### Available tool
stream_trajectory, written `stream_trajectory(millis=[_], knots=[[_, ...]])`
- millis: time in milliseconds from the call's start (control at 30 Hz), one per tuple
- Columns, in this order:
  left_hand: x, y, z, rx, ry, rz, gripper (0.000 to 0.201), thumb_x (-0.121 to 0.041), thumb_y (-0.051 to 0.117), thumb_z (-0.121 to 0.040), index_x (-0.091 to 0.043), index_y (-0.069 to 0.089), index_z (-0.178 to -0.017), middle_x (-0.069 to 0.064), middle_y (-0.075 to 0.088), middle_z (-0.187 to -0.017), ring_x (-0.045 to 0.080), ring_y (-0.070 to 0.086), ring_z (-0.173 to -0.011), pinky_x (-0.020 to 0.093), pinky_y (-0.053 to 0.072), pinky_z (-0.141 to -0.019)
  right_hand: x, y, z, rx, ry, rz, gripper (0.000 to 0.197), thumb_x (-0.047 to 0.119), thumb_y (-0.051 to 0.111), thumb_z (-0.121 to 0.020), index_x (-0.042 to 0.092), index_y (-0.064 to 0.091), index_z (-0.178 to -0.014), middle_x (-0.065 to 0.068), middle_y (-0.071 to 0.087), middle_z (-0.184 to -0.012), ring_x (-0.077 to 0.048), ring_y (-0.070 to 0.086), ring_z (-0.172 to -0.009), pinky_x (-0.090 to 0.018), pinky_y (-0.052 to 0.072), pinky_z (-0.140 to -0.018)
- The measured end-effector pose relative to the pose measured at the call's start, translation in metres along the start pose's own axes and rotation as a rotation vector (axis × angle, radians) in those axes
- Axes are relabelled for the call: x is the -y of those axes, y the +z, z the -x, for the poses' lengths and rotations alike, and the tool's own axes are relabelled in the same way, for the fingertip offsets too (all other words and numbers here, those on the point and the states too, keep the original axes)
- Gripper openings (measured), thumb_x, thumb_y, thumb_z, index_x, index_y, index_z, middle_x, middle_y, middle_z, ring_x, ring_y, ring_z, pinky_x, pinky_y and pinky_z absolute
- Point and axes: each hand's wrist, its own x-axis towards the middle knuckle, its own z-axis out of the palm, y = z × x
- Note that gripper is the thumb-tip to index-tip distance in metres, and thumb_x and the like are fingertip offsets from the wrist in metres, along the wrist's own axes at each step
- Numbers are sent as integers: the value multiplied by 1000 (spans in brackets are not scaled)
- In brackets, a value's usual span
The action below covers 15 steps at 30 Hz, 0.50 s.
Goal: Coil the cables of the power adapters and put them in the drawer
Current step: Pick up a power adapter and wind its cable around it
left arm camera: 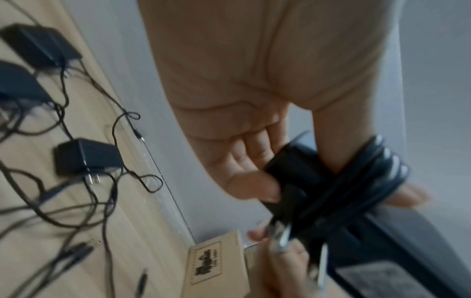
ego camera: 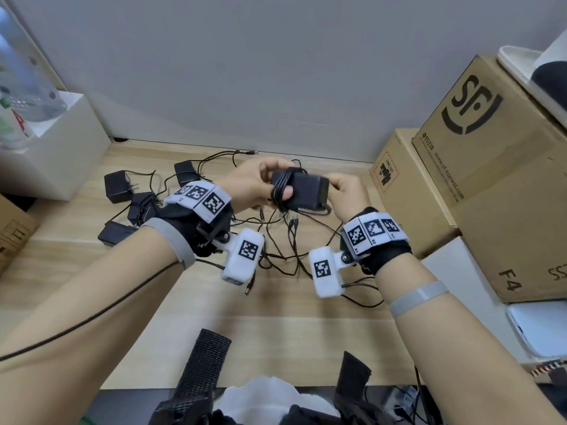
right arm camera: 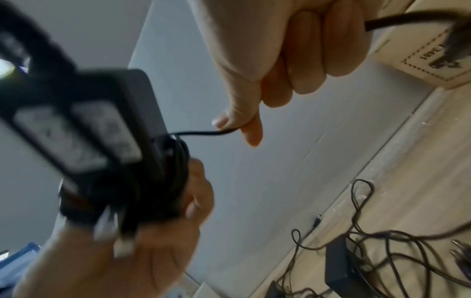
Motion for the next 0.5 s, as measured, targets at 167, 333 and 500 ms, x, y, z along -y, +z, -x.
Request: stream_trajectory(millis=[167,333,500], knots=[[-7,5,-7,-201,89,247,46,-22,81,-60,-18,61,-101,4,63,-94,28,59,-90,37,51,-69,-2,22,10,199,-37,146,28,27,40,-94,24,63,-78,2,64,-93,-21,58,-89,-31,42,-80],[-5,7,-10,-354,73,158,39,-13,75,-63,-19,59,-98,4,61,-95,23,60,-81,30,52,-60,4,33,17,260,-73,189,30,36,43,-94,23,69,-92,-5,70,-103,-23,60,-99,-35,46,-91],[2,6,-11,-452,82,25,30,-4,73,-74,-23,57,-89,-3,61,-90,16,62,-72,29,54,-54,9,30,19,305,-132,291,33,35,44,-95,14,69,-93,1,58,-65,-24,53,-75,-30,42,-69]])
